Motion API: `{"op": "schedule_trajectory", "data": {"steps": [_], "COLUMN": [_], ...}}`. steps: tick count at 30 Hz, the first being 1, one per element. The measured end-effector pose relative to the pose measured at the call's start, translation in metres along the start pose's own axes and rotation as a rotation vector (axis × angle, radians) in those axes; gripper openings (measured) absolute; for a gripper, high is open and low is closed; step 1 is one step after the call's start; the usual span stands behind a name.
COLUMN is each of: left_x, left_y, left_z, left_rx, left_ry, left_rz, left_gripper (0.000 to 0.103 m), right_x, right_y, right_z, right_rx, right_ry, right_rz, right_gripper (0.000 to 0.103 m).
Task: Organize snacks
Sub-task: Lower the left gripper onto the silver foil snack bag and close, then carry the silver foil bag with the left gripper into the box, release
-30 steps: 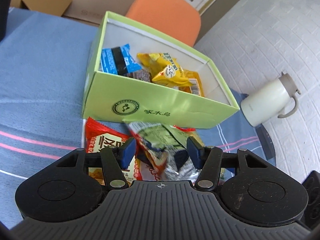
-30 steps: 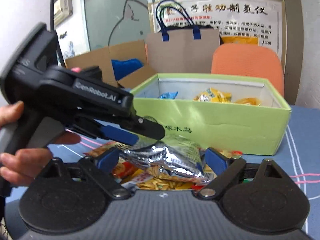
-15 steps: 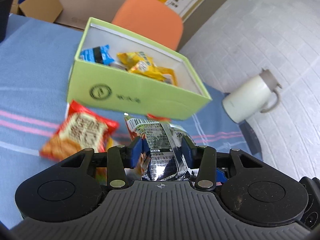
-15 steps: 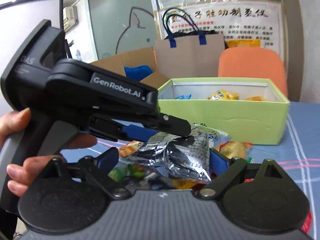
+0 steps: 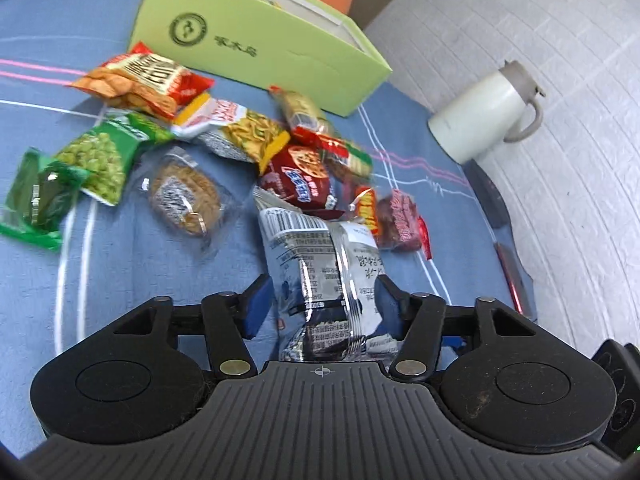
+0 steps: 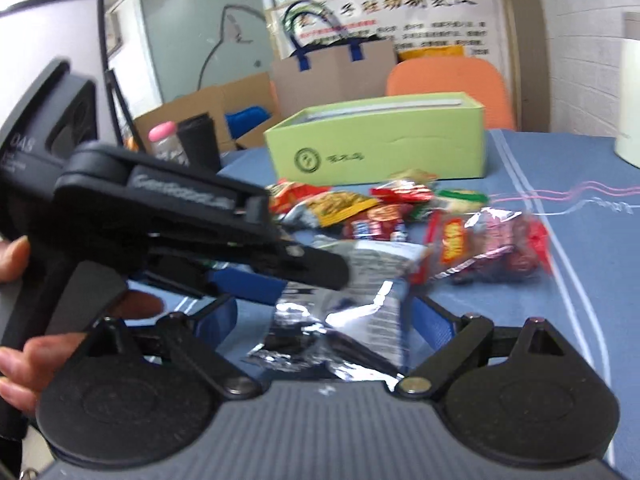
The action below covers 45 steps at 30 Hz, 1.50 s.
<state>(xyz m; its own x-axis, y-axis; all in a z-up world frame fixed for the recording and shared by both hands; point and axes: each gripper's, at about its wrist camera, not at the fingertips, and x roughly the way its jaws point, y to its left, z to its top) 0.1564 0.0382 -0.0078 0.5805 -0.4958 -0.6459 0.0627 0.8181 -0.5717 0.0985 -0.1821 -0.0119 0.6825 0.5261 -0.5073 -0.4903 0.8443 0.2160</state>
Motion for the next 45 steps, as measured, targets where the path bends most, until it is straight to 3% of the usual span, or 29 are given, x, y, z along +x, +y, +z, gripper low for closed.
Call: {"op": "schedule_trajectory", "data": {"steps": [2, 5, 16, 22, 24, 25, 26, 31, 38, 45], "left_x": [-0.003, -0.002, 0.019, 0.023, 0.024, 0.023, 0.021, -0.001, -0.014, 0.012], "left_y": [-0.003, -0.010, -0.016, -0.011, -0.007, -0.004, -0.001, -0.011, -0.041, -0.051], "left_z": [-0.002, -0.003, -0.003, 0.000, -0.002, -0.003, -0.004, -0.001, 0.053, 0.155], "left_rx": [0.012, 0.038, 0.083, 0.073, 0.065, 0.044, 0.027, 0.036, 0.108, 0.125], "left_ry": [-0.011, -0.005, 0.023, 0.027, 0.030, 0.036, 0.040, 0.017, -0.078, -0.141], "left_rz": [0.023, 0.034, 0.060, 0.040, 0.026, 0.006, -0.015, -0.083, -0.119, -0.112], "left_gripper": [0.054, 0.056, 0.056, 0.056, 0.050, 0.043, 0.036, 0.033, 0.033, 0.033], "right_x": [0.001, 0.008, 0.025, 0.030, 0.035, 0.033, 0.029, 0.006, 0.016, 0.078], "right_y": [-0.003, -0.006, -0.013, 0.001, 0.002, 0.004, 0.007, 0.017, 0.014, -0.021], "right_z": [-0.002, -0.004, -0.004, 0.002, -0.002, -0.004, -0.005, 0.008, 0.067, 0.160], "right_rx": [0.007, 0.023, 0.013, -0.075, -0.081, -0.080, -0.084, -0.110, -0.181, -0.205], "right_ry": [0.001, 0.016, 0.056, 0.045, 0.067, 0.065, 0.057, 0.002, -0.083, -0.099], "right_rz": [0.003, 0.004, 0.022, 0.005, 0.003, 0.010, 0.002, -0.020, -0.040, -0.017], "right_gripper": [0.093, 0.093, 0.093, 0.092, 0.089, 0.082, 0.081, 0.080, 0.084, 0.084]}}
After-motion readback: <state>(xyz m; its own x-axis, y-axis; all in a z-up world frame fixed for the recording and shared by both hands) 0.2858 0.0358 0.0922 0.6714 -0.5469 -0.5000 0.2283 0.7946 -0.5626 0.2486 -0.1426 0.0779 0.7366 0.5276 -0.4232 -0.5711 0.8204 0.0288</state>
